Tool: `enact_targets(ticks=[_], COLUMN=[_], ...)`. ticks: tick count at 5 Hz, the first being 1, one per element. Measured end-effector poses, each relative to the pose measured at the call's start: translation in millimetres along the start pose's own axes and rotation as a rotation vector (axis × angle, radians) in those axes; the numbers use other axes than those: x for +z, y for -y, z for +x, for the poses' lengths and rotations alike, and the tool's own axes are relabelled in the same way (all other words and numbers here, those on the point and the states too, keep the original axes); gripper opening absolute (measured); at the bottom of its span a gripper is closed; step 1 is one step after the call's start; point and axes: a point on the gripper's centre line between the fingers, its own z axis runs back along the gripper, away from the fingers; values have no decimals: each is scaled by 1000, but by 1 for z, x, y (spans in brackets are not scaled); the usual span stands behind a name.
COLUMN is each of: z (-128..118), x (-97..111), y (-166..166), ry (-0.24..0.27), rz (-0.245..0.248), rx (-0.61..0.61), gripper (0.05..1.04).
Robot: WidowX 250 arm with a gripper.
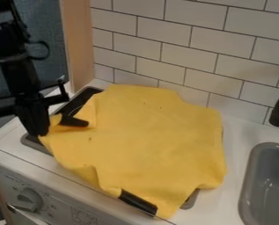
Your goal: Unfold the cloth from right to left
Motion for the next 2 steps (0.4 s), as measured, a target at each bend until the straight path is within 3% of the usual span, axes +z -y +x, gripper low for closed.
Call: enact_targets(ticks=[1,2], z=[9,9], x=[-9,-10], y=[-8,-8], ry=[-48,-58], rz=[12,-22], rx=[128,178], gripper=[63,204])
